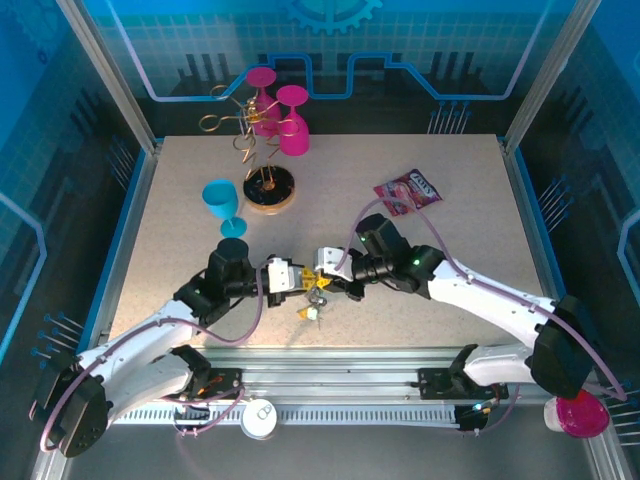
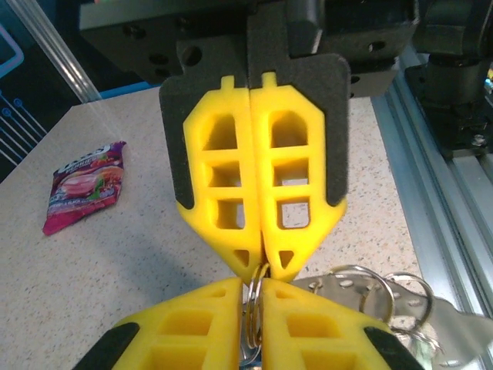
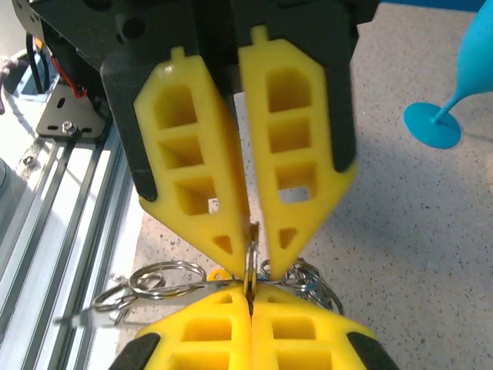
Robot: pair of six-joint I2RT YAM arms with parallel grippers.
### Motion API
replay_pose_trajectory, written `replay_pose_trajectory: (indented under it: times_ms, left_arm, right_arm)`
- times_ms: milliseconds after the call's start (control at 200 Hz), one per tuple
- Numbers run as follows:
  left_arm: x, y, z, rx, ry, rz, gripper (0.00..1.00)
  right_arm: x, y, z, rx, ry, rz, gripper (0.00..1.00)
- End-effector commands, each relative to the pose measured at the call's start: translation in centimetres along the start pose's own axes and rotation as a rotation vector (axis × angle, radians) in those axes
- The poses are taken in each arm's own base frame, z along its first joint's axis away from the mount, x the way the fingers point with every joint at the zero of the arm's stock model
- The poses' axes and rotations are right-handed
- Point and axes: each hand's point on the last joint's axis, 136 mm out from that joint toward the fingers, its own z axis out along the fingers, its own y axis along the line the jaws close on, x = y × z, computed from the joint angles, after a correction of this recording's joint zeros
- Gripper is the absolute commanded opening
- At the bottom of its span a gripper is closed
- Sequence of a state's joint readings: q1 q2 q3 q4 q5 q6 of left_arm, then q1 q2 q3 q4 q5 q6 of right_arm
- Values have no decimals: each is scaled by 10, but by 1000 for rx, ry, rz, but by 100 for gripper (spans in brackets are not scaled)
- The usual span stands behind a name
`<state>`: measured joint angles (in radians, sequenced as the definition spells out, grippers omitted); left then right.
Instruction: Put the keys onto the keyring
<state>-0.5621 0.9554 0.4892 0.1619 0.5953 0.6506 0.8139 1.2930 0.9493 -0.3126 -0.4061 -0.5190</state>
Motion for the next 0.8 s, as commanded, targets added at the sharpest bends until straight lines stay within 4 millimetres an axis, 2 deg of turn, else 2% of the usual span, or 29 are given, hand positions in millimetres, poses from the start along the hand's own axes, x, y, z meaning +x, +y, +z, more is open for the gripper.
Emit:
replay_pose_trajectory:
  times_ms: [0, 85, 175, 235, 335, 445, 515, 585, 600, 635, 796]
  left_arm:
    - [3, 9, -1, -18, 60, 2, 15]
    - [5, 11, 0, -18, 81, -5, 13]
    - [5, 12, 0, -13, 98, -4, 7]
    - [5, 11, 0, -5, 98, -2, 0]
    - [4, 8, -1, 3, 87, 3, 0]
    - [-2, 6, -2, 3, 35, 8, 0]
    - [-6, 5, -2, 2, -4, 12, 0]
    - [-9, 3, -3, 8, -33, 10, 0]
    - [-9, 3, -3, 11, -38, 11, 0]
    - [-10, 2, -3, 13, -52, 11, 0]
    - [-14, 0, -3, 21, -87, 8, 0]
  right_arm:
    - [-9, 11, -3, -56, 91, -93, 0]
    - [-10, 12, -1, -70, 164, -131, 0]
    - [-15, 15, 0, -79, 201, -171, 0]
    - [-23, 14, -1, -71, 174, -169, 0]
    - [-30, 4, -7, -23, 86, -109, 0]
    - [-31, -8, -15, 13, -65, 15, 22]
    - [-29, -7, -16, 9, -142, 51, 29]
    - [-29, -9, -15, 33, -183, 61, 32]
    - [-20, -6, -12, 26, -174, 73, 32]
    - [-17, -6, -10, 29, -178, 81, 32]
    - [-13, -7, -5, 30, -192, 81, 31]
